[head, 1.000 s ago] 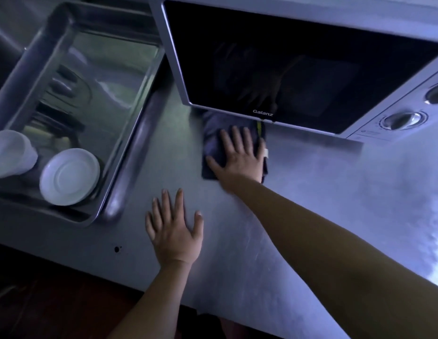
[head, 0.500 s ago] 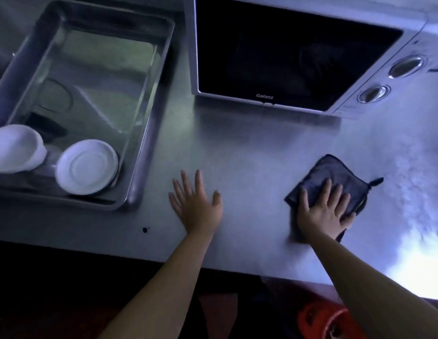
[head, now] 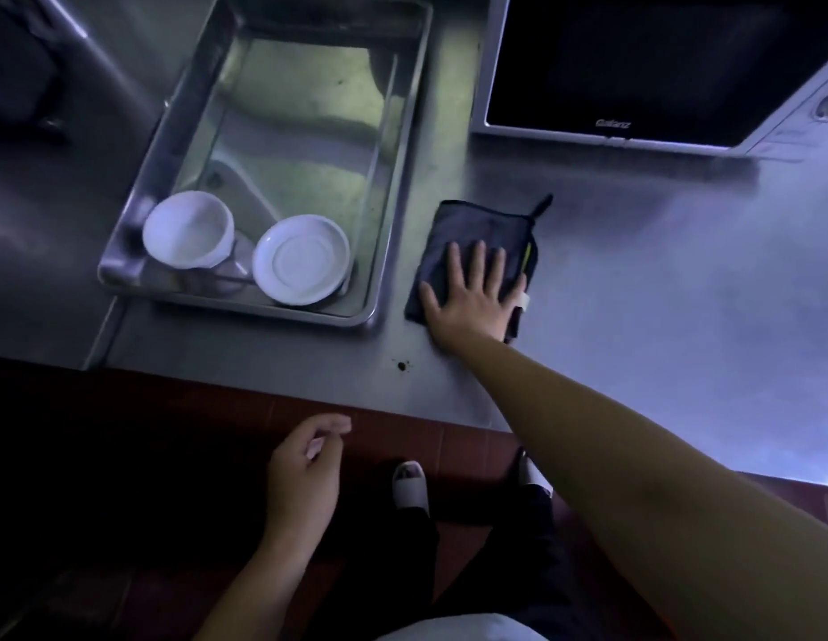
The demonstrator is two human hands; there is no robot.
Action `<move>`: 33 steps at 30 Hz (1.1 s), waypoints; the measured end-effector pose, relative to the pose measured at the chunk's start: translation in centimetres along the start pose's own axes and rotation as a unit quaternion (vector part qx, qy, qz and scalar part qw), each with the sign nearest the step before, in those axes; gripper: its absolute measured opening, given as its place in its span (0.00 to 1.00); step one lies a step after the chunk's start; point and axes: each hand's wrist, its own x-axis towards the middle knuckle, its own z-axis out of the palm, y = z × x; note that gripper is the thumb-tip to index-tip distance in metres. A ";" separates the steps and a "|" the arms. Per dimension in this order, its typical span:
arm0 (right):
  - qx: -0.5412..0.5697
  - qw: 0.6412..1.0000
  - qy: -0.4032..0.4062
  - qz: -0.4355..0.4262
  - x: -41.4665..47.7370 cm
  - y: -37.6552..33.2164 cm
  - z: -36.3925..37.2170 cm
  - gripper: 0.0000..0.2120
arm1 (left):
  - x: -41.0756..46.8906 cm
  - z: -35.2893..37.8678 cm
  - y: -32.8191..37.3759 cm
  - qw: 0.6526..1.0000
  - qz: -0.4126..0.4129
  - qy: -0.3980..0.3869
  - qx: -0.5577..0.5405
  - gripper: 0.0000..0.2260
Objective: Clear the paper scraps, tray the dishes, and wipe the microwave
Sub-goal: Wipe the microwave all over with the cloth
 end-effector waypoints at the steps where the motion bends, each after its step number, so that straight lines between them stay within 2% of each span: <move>1: 0.000 1.000 -0.006 -0.031 -0.9 -1.7 0.6 0.37 | 0.0 -1.2 -0.8 1.000 -0.010 0.010 0.000 0.15; 5: -0.001 0.995 -0.002 -0.098 -6.9 -4.9 3.6 0.38 | 0.4 -4.2 -2.5 0.998 -0.050 0.041 -0.006 0.14; 9: -0.025 0.992 0.005 -0.126 -11.4 -4.0 5.3 0.38 | 0.9 -4.5 -2.3 0.999 -0.013 0.047 0.008 0.16; 13: -0.067 0.975 -0.025 -0.210 -12.1 -0.7 4.8 0.34 | 1.1 -2.7 -1.1 0.999 0.042 0.014 0.022 0.16; 15: -0.100 0.955 -0.041 -0.278 -11.6 2.4 3.7 0.33 | 1.1 -1.1 -0.3 0.998 0.060 -0.018 0.023 0.15; 17: -0.120 0.944 -0.048 -0.302 -11.4 6.4 2.5 0.32 | 1.0 0.6 0.9 0.996 0.064 -0.054 0.021 0.15; 20: -0.107 0.969 -0.023 -0.221 -11.6 12.9 0.6 0.29 | 1.4 3.4 2.4 0.992 0.075 -0.099 0.038 0.17; 24: -0.052 0.998 0.029 -0.008 -12.6 21.8 -1.5 0.29 | 2.6 7.3 4.0 0.977 0.089 -0.144 0.126 0.17; 28: 0.014 0.986 0.028 0.165 -12.0 29.2 -3.1 0.29 | 3.7 11.4 5.0 0.906 0.145 -0.179 0.357 0.36; 30: 0.040 0.974 0.029 0.222 -10.7 31.2 -3.6 0.29 | 4.4 13.6 5.4 0.878 0.149 -0.172 0.420 0.40; 33: 0.073 0.954 0.029 0.289 -6.6 32.9 -5.0 0.31 | 5.7 16.6 6.2 0.860 0.113 -0.159 0.471 0.43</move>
